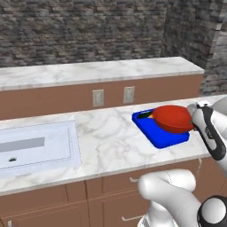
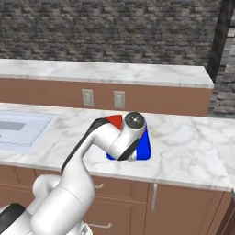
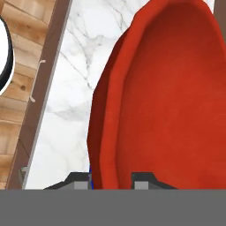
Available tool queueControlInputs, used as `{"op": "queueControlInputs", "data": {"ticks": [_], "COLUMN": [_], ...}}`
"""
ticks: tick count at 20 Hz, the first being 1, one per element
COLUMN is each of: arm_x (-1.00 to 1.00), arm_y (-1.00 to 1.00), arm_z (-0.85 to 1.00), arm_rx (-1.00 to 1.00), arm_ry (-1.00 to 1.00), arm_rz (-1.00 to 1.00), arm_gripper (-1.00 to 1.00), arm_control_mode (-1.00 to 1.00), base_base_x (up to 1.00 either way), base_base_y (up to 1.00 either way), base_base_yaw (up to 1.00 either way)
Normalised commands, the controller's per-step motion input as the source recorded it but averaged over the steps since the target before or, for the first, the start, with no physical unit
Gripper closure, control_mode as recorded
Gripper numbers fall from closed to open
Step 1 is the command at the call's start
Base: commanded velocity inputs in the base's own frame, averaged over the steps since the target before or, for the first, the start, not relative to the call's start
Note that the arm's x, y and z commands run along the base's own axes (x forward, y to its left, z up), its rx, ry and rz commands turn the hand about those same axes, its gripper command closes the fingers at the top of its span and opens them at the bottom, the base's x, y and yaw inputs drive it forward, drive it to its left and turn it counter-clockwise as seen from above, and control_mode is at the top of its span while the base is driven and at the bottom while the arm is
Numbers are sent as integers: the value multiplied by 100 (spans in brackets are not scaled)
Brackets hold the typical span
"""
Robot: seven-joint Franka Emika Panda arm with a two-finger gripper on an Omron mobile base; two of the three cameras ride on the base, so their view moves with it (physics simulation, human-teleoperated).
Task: Place the two vegetables and bowl onto the tray for setting up a vegetable dip station.
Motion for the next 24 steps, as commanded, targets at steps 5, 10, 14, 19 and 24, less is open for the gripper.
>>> {"op": "queueControlInputs", "data": {"ticks": [5,10,14,19,24], "arm_x": [0,0,0,24,67], "arm_y": [0,0,0,0,3], "arm_z": [0,0,0,-10,-34], "arm_rx": [0,0,0,0,0], "arm_ry": [0,0,0,0,0], "arm_rz": [0,0,0,0,0], "arm_gripper": [100,100,100,100,100], "arm_control_mode": [100,100,100,-100,-100], "base_base_x": [36,61,55,26,0], "base_base_y": [-12,2,5,0,0], "base_base_yaw": [-4,-1,0,0,0]}}
